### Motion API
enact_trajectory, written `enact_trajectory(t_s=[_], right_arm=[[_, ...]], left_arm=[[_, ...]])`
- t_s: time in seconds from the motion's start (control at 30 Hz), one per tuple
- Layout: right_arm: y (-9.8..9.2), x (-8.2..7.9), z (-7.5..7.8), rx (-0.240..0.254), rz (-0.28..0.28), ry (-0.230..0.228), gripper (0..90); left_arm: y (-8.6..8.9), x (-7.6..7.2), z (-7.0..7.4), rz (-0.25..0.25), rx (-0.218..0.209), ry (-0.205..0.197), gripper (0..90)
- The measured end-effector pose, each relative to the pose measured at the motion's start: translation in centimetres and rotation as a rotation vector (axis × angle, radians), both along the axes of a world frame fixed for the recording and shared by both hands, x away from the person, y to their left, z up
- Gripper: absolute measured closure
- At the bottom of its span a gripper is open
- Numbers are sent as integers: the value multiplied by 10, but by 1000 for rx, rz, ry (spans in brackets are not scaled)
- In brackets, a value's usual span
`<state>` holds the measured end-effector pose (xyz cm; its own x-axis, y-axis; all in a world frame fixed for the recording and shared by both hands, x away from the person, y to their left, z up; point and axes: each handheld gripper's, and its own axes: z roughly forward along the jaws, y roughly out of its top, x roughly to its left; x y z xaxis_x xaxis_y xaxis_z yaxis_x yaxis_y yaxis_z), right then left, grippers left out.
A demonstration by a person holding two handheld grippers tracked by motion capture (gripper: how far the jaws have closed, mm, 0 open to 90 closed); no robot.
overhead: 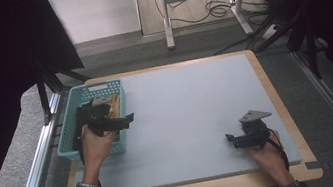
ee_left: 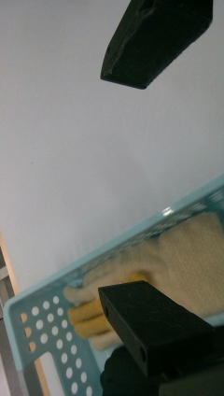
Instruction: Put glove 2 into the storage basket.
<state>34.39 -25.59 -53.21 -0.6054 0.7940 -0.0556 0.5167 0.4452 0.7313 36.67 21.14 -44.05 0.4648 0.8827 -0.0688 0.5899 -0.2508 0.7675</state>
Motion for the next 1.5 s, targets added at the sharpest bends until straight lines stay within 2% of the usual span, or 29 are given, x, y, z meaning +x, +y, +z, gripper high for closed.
enact_trajectory(t_s=[0.57,0.87,0.97,1.2,1.5], right_arm=[[0,0,0,0,0,0,170],[0,0,0,-1,1,-1,170],[0,0,0,0,0,0,170],[0,0,0,0,0,0,170],[0,0,0,0,0,-1,171]], left_arm=[[-31,-6,-11,-75,32,-18,11],[-47,-13,-15,-119,18,-35,10],[-51,-15,-17,-125,-2,-41,9],[-55,-19,-24,-138,-18,-42,8],[-64,-25,-31,-160,-17,-49,8]])
